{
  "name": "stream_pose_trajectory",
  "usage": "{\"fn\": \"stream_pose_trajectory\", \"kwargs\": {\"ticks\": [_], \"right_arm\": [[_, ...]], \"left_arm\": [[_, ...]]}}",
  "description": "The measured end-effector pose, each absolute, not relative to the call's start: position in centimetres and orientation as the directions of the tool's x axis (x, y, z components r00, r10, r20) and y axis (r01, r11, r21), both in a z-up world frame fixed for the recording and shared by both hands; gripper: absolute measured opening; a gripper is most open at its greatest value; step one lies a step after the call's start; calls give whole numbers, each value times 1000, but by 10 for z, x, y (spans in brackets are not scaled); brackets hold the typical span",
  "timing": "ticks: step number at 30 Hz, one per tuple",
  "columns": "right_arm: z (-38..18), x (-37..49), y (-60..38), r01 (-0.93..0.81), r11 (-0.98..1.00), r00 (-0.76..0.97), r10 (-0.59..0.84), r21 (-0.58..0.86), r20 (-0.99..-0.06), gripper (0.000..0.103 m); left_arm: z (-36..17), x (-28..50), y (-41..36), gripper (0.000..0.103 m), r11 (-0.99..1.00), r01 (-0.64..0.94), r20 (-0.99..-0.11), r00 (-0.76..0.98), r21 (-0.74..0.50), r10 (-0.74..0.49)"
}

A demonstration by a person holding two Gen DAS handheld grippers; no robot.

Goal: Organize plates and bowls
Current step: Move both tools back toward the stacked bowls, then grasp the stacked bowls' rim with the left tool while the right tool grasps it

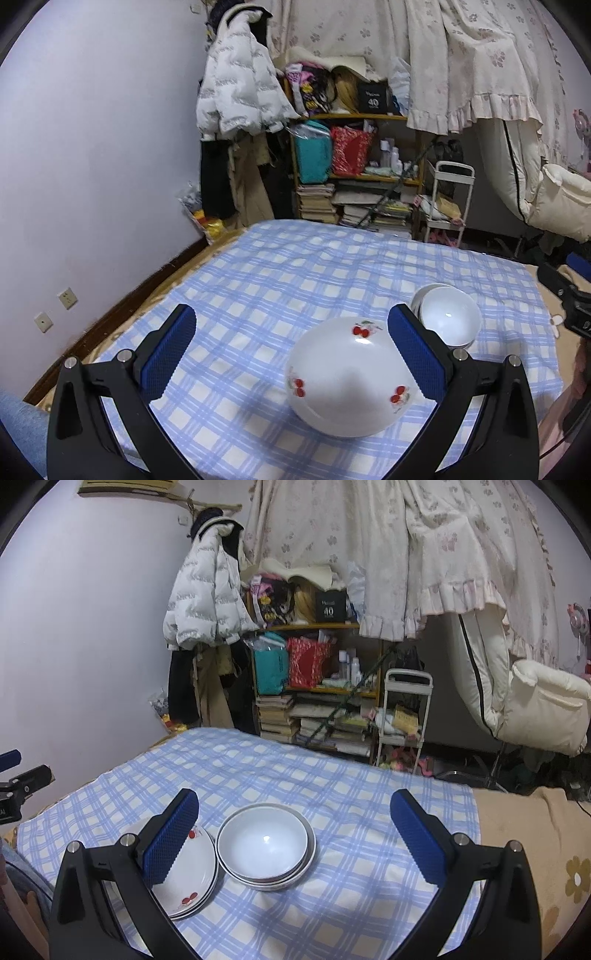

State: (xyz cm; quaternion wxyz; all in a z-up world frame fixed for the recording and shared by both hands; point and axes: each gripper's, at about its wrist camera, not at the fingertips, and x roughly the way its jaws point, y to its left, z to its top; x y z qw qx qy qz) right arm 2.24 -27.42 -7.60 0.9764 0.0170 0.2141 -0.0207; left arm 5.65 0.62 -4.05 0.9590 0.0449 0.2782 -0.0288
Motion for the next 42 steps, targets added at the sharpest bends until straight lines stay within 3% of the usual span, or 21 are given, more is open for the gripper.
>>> {"fn": "stream_pose_trajectory", "kwargs": {"ticks": [7, 16, 22, 35, 41, 42], "right_arm": [[-85, 50, -287, 89, 992, 852, -28, 92, -522, 103], [-129, 104, -317, 135, 980, 644, 27, 148, -765, 83], [-162, 136, -335, 173, 970, 497, 63, 170, -865, 81], [-188, 161, -353, 191, 965, 422, 84, 179, -903, 81], [-199, 165, -359, 198, 949, 409, 149, 247, -900, 73], [-200, 166, -359, 191, 947, 405, 162, 257, -900, 68]], "left_arm": [[-39, 90, -21, 102, 987, 162, -605, 788, 18, -118], [-75, 154, -65, 102, 972, 232, -745, 644, -28, -175], [-106, 185, -90, 102, 962, 273, -806, 565, -18, -176], [-152, 217, -113, 102, 950, 310, -866, 465, -36, -185], [-166, 224, -124, 102, 943, 333, -887, 434, -3, -156], [-168, 225, -125, 102, 943, 334, -890, 432, 7, -146]]}}
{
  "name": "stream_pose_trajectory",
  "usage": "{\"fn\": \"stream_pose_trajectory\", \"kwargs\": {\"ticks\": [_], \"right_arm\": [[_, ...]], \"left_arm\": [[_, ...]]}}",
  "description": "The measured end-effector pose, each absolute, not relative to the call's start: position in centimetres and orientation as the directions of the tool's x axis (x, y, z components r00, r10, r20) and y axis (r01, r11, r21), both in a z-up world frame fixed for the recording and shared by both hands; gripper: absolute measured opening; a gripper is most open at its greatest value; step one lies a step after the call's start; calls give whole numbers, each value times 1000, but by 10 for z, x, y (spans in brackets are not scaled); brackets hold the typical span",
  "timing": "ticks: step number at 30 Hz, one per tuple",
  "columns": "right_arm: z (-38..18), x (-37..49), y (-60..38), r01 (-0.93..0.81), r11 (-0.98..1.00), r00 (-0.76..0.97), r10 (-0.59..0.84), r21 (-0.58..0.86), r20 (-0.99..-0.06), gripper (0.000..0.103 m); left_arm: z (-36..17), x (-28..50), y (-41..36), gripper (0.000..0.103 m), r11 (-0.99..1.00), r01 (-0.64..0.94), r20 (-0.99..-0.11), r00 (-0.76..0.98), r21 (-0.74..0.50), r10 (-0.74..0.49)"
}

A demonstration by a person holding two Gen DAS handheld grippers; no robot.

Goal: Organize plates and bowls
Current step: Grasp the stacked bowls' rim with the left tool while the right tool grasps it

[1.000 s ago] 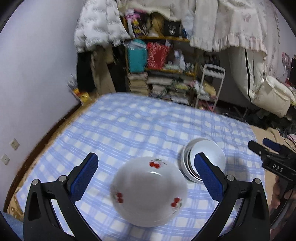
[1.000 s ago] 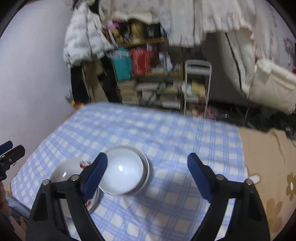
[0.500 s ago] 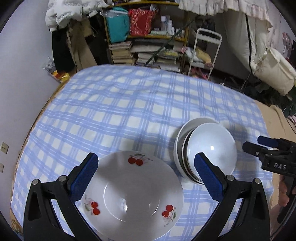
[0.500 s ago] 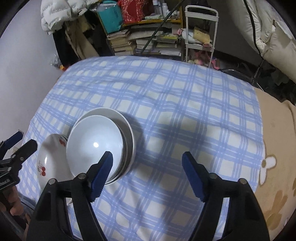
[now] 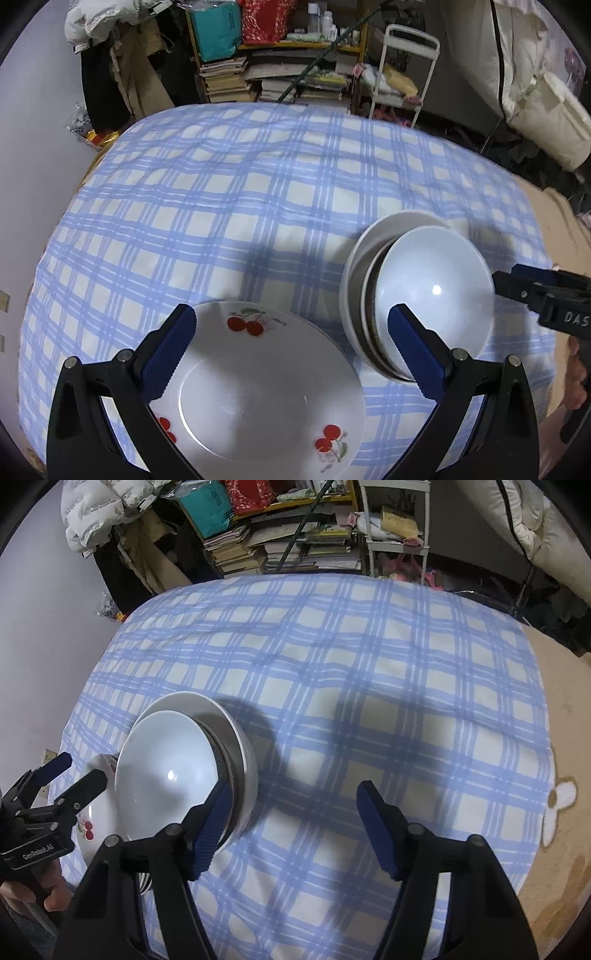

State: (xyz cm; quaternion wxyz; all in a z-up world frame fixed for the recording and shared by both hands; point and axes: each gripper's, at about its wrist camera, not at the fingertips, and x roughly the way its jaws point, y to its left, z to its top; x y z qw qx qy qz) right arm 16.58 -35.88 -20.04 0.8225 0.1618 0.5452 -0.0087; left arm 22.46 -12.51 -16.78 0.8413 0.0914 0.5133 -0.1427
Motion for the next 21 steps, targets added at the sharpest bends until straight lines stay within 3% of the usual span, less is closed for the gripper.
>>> {"fn": "stream_pose_trajectory", "kwargs": {"ticks": [3, 21], "right_arm": [[-207, 170, -357, 178, 940, 384, 207, 292, -900, 63], [-216, 174, -361, 188, 923, 378, 248, 336, -892, 60]], "left_arm": [[-171, 227, -126, 102, 941, 337, -895, 419, -5, -155], [-180, 256, -112, 102, 951, 302, -921, 349, -65, -173]]}}
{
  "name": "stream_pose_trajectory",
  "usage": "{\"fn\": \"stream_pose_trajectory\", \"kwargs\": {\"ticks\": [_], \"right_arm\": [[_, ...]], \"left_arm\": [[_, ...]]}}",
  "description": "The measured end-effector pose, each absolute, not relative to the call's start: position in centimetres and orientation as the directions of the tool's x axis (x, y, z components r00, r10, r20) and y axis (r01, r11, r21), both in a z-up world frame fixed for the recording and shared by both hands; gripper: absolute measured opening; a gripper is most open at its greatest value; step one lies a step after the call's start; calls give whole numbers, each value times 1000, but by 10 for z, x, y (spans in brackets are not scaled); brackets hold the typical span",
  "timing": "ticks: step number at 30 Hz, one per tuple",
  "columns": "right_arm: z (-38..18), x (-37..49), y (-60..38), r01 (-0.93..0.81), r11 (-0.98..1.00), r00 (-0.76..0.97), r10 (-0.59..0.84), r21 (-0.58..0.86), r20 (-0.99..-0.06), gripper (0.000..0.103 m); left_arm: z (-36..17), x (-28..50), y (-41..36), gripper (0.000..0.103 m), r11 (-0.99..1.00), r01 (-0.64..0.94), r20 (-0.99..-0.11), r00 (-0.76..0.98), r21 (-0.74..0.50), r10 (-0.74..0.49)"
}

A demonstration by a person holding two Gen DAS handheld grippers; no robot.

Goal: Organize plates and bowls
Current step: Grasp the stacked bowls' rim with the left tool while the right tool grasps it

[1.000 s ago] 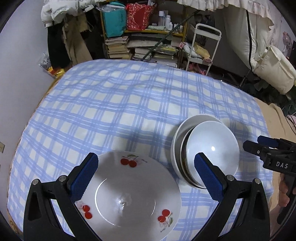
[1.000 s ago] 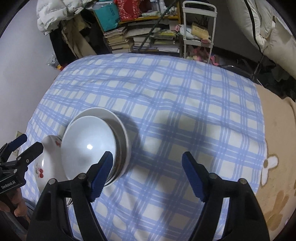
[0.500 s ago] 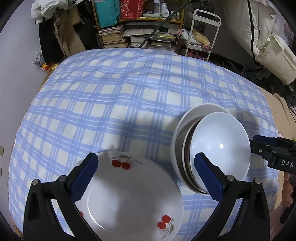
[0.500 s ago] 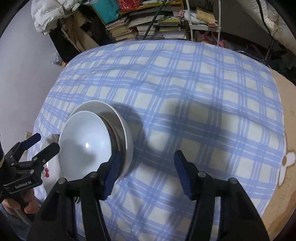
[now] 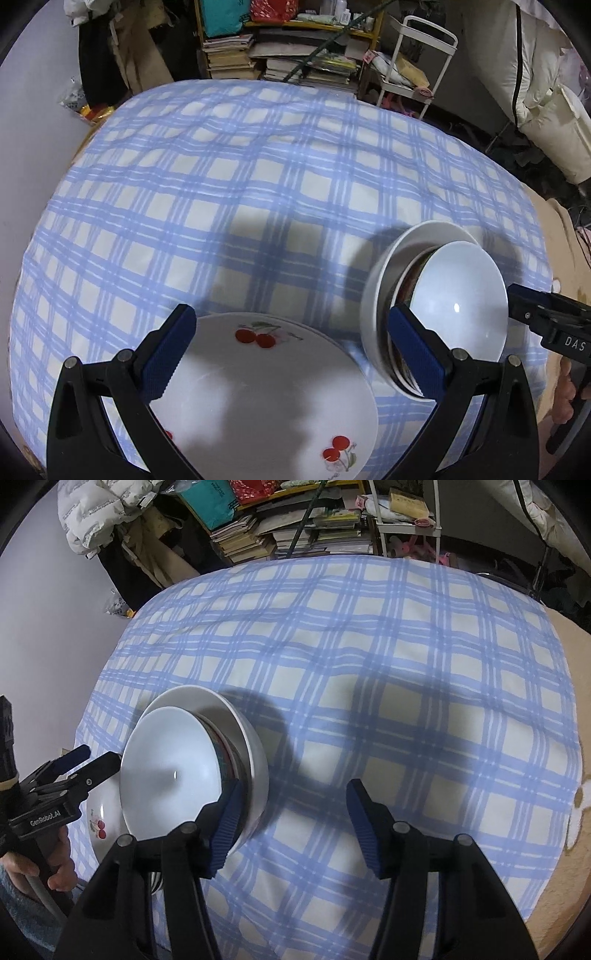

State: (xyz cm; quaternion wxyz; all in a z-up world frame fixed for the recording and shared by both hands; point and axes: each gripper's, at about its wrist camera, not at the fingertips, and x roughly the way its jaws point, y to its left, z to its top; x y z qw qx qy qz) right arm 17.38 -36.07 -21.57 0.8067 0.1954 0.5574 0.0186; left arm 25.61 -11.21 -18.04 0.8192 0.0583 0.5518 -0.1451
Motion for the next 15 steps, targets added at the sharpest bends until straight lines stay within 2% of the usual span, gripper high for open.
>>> {"fn": "stream_pose_trajectory", "kwargs": {"ticks": [15], "right_arm": [[-217, 175, -362, 192, 921, 375, 250, 339, -893, 59]], "left_arm": [[-191, 263, -120, 102, 946, 316, -930, 321, -70, -176]]}}
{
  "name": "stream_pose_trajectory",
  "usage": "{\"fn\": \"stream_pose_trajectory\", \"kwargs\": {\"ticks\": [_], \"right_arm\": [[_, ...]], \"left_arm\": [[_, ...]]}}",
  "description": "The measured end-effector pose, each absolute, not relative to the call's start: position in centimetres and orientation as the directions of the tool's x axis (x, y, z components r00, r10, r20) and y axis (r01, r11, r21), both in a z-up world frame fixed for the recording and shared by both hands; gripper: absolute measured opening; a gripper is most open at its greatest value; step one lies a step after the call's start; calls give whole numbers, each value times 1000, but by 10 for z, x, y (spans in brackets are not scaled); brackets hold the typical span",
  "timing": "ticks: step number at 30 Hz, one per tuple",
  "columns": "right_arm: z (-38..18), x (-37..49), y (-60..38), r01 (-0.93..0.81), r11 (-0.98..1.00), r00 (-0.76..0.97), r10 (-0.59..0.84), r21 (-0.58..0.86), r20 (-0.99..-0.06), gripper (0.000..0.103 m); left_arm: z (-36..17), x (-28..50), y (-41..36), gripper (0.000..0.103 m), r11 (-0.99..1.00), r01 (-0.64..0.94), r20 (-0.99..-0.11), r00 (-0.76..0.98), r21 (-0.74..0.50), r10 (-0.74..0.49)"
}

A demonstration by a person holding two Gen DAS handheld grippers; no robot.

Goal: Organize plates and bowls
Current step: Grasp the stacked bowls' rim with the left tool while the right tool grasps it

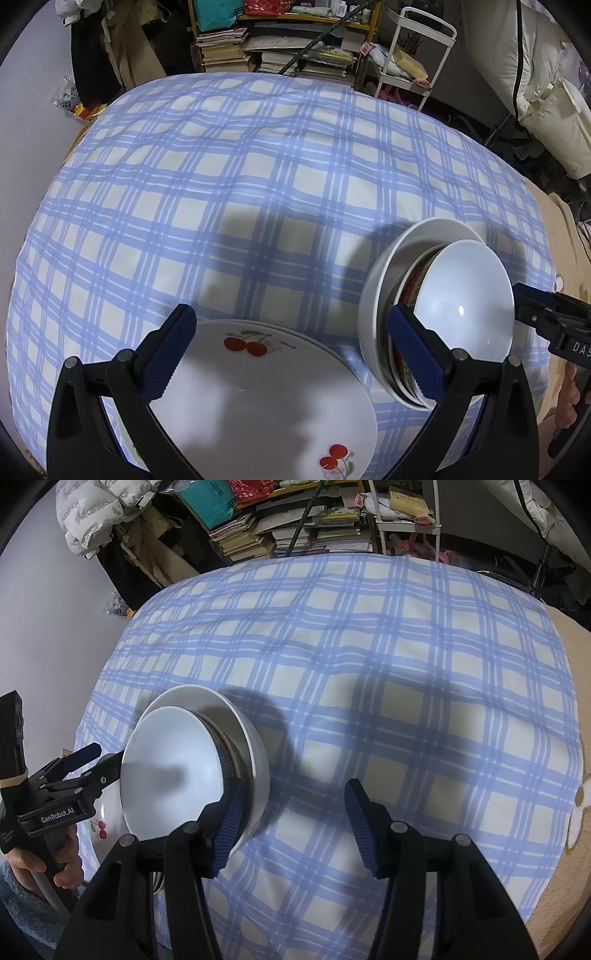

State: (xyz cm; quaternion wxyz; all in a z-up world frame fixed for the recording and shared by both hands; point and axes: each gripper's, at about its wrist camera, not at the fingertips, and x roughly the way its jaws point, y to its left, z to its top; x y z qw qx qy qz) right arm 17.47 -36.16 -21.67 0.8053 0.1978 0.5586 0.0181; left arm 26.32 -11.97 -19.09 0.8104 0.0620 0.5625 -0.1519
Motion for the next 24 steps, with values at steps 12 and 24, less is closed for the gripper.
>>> {"fn": "stream_pose_trajectory", "kwargs": {"ticks": [12, 24], "right_arm": [[-217, 180, -356, 177, 935, 353, 232, 308, -907, 59], [-210, 198, -342, 127, 956, 250, 225, 263, -942, 43]], "left_arm": [[-195, 275, -122, 102, 956, 282, -946, 279, -81, -163], [-192, 285, -141, 49, 930, 342, -970, 143, -136, -194]]}}
